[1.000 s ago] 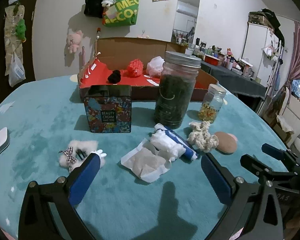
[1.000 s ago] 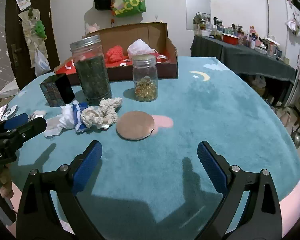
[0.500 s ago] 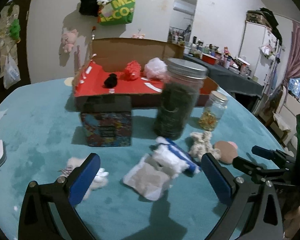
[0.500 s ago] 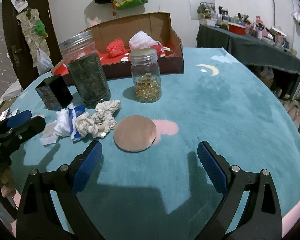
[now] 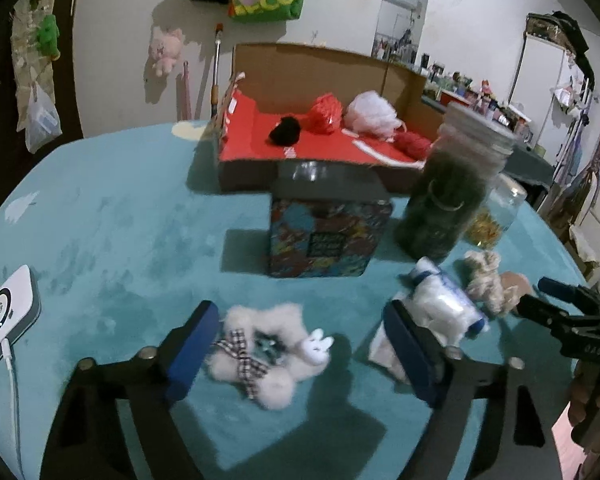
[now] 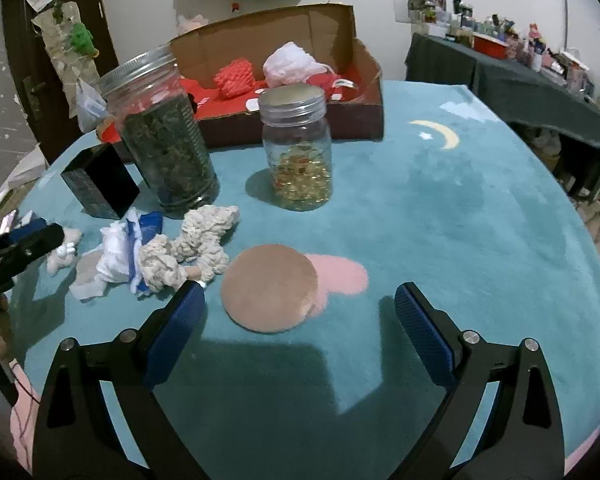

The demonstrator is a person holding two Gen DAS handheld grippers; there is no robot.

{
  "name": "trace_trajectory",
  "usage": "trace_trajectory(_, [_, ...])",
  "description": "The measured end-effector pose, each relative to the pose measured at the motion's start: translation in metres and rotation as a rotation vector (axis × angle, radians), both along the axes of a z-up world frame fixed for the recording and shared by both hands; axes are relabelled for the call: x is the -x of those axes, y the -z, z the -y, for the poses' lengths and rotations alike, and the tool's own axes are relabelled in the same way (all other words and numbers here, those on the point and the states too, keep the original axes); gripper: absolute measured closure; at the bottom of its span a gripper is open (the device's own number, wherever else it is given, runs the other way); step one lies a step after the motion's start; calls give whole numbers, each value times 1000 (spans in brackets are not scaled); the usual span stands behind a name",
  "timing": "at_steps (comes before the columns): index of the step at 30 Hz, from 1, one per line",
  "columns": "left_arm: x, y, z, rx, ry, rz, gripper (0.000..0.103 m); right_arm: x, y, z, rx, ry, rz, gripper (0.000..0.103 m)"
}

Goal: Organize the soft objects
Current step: 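Grasp the white fluffy bunny plush with the left tool while the right tool grasps the tan felt disc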

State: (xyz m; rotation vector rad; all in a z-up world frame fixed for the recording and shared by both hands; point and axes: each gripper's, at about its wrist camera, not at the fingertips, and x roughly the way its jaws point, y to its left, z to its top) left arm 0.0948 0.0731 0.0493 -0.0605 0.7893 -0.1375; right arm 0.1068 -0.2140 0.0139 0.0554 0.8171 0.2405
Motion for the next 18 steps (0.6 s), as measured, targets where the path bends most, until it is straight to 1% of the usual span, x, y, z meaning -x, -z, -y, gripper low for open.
trace_trajectory(1, [-1, 3, -2, -5, 3, -13, 26, -1, 0, -2, 4, -5, -3, 6])
trace_trajectory(2, [-2, 5, -3, -8, 6, -20, 27, -2, 1, -4, 13, -9, -2, 9])
trace_trajectory(3, [-2, 7, -5, -15, 9, -30, 28, -3, 2, -7, 22, -16, -2, 16])
trace_trajectory(5, [0, 11, -7, -21, 13, -42, 28, -4, 4, -12, 36, -30, -10, 25])
trace_trajectory(7, [2, 14, -9, -26, 13, -43, 28, -3, 5, -15, 50, -38, -2, 26])
trace_trajectory(8, [3, 14, -10, -25, 17, -41, 29, -2, 5, -15, 53, -43, 2, 31])
trace_trajectory(9, [4, 14, -10, -26, 23, -35, 34, -2, 5, -17, 63, -47, 3, 38])
trace_trajectory(10, [4, 15, -10, -30, 26, -33, 42, -2, 6, -17, 69, -48, 5, 40])
trace_trajectory(12, [5, 15, -9, -39, 28, -28, 45, -1, 6, -18, 63, -61, 11, 55])
trace_trajectory(13, [6, 14, -9, -38, 29, -21, 49, 0, 6, -18, 65, -65, 17, 56])
trace_trajectory(15, [9, 8, -5, -35, 45, 6, 50, 0, 5, -18, 54, -80, 25, 74])
trace_trajectory(18, [12, -3, 3, -25, 71, 37, 50, 3, 1, -17, 22, -92, 32, 80])
